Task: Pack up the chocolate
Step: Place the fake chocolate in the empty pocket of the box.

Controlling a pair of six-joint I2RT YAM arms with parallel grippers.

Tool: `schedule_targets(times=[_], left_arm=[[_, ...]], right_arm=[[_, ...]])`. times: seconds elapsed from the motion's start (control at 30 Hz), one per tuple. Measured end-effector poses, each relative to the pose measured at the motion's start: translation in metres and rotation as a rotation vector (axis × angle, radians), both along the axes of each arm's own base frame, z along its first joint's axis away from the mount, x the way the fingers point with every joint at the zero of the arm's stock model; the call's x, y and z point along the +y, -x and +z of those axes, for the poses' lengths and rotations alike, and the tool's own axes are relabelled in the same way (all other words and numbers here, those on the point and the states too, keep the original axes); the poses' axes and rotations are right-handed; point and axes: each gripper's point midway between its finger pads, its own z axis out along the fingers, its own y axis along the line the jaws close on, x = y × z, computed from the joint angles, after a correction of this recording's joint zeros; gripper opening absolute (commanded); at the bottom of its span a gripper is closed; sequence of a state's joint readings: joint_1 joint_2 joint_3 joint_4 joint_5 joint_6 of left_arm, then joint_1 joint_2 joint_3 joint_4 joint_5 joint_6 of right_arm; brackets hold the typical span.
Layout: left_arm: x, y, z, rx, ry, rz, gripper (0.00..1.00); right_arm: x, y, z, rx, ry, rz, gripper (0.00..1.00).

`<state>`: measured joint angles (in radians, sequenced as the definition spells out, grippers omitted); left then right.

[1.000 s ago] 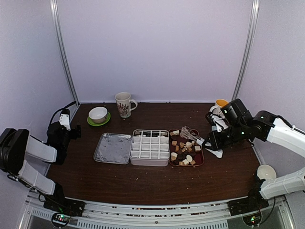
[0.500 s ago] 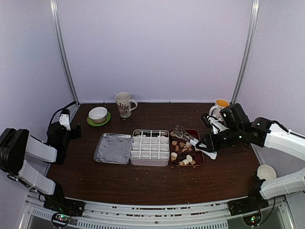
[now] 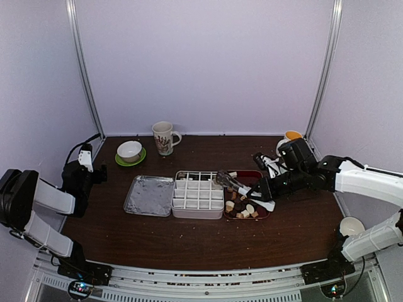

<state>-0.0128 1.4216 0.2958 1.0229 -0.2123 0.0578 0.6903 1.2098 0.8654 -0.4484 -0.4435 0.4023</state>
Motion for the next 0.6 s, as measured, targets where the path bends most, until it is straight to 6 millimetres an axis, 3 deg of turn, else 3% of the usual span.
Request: schedule_targets(times=[0.13, 0.37, 0.6], left_arm=[[0.0, 0.0, 0.0, 0.0, 0.0, 0.0, 0.98], [0.0, 0.0, 0.0, 0.0, 0.0, 0.0, 0.98], [0.0, 0.0, 0.0, 0.0, 0.0, 0.0, 0.98]], right_arm=[[0.013, 0.0, -0.014, 0.045, 0.026, 0.027, 0.18], [0.033, -0.006, -0.005, 0.024, 0.022, 0.064, 0.18], [0.036, -0.015, -0.01, 0.018, 0.046, 0.053, 0.2]])
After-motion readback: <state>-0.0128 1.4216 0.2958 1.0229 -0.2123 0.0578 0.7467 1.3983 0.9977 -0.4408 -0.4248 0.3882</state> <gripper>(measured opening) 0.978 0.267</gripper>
